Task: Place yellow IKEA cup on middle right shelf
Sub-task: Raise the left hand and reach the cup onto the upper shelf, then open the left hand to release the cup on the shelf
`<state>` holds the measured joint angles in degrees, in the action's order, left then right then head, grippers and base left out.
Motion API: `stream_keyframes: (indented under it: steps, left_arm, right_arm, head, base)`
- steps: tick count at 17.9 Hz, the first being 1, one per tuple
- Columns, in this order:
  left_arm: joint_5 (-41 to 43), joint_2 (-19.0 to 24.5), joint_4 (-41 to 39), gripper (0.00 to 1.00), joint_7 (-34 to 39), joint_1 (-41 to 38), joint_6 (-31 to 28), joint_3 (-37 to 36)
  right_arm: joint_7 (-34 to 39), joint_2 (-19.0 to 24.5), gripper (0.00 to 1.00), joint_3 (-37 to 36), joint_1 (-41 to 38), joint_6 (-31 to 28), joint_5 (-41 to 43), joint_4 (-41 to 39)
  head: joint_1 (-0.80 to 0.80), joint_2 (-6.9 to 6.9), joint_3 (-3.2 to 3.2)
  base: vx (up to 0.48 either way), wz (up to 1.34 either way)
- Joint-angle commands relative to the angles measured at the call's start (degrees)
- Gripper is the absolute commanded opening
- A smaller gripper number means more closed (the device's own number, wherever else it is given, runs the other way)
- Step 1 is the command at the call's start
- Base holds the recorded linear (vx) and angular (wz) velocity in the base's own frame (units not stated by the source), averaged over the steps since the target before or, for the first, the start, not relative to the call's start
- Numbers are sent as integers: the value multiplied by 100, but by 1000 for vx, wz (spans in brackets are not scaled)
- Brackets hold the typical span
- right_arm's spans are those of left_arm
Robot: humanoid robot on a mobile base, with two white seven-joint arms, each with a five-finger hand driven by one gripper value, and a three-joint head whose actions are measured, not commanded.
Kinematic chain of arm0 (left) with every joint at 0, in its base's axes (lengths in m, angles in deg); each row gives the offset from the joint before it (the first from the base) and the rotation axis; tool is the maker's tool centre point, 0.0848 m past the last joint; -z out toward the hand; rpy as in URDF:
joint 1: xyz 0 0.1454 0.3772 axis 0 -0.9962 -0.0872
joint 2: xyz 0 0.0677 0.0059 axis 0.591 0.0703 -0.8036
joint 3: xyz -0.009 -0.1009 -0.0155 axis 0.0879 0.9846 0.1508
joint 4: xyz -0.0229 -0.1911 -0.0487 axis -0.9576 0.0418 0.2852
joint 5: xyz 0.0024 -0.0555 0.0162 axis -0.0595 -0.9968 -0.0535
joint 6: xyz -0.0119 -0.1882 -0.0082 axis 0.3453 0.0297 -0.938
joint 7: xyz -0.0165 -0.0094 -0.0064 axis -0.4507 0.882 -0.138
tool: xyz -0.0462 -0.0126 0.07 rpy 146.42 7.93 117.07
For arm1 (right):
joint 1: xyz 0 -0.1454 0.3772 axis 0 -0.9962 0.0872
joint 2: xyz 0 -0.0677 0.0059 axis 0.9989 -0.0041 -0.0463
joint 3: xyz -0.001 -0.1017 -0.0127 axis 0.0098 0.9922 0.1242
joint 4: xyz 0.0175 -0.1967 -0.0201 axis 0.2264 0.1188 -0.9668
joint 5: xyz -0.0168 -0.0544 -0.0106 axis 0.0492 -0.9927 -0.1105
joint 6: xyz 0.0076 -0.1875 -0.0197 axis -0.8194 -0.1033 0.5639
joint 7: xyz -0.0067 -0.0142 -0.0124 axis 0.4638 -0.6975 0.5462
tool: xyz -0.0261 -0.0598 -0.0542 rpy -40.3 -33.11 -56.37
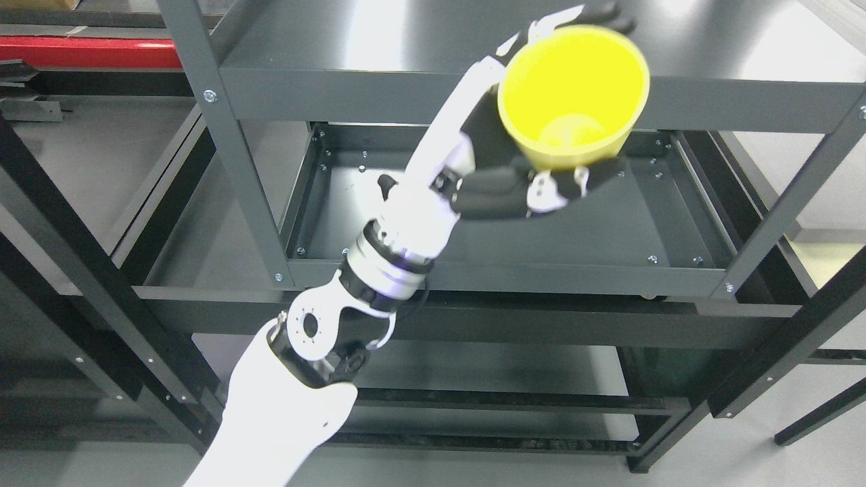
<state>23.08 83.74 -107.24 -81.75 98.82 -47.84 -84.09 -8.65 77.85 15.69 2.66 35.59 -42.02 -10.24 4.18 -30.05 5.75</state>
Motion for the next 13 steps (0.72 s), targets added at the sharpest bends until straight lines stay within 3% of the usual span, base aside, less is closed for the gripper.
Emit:
stream_keyframes:
  steps: [1, 8, 13]
  left_arm:
    - [-348, 100, 14, 0, 1272, 1023, -1163, 339]
    - [-787, 100, 672, 0, 2495, 1725, -3124, 1095]
    - [-1218, 100, 2006, 0, 2832, 2579, -3811, 1369]
  right_arm:
    - [-5, -100, 99, 97, -79, -5, 141, 0]
    - [-5, -100, 100, 97, -79, -5, 141, 0]
    - [-5, -100, 99, 97, -79, -5, 141, 0]
  head:
    - [0, 0, 0]
    - [0, 0, 0]
    - [0, 0, 0]
  base:
    - [60, 62]
    - [1, -26]
    - [0, 10]
